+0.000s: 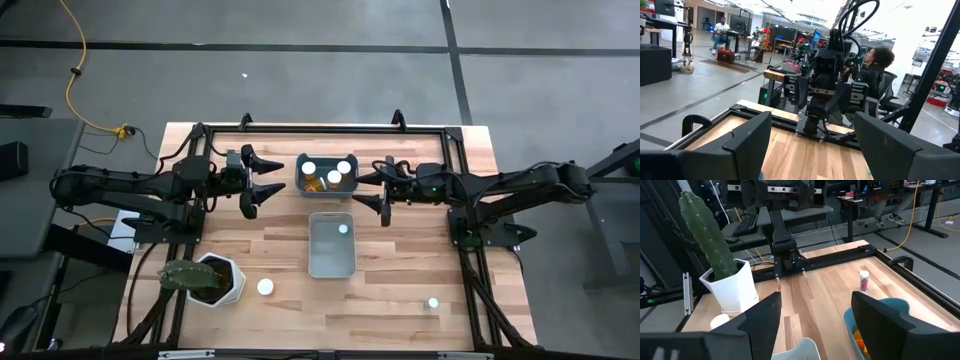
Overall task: Pick and place medicine bottles into bin by pill shape (circle, oval)
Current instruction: Put the blue tablet bottle into the gray bin
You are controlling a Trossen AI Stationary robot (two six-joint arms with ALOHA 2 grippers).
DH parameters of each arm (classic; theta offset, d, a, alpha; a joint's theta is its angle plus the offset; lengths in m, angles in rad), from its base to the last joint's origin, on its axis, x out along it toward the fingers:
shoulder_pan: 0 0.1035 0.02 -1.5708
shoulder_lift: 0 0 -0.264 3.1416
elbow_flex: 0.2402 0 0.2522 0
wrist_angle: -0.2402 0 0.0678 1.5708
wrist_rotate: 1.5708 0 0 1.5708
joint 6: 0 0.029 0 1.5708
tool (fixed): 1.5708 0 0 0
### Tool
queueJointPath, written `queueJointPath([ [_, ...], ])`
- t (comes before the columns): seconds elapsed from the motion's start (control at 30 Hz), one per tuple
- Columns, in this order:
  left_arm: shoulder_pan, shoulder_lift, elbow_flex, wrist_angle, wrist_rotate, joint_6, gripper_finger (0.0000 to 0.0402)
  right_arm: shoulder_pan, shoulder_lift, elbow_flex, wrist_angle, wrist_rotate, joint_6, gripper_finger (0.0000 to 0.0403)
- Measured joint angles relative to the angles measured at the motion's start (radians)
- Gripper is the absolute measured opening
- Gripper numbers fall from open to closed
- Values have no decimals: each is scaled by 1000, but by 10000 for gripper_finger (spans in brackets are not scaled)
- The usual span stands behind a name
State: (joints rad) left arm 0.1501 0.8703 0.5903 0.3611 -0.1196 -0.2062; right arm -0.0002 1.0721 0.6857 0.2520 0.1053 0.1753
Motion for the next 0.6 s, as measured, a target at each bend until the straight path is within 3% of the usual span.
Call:
queueJointPath([
  [0.6,0,0,0,0,1,0,270,0,0,0,0,0,14,236],
])
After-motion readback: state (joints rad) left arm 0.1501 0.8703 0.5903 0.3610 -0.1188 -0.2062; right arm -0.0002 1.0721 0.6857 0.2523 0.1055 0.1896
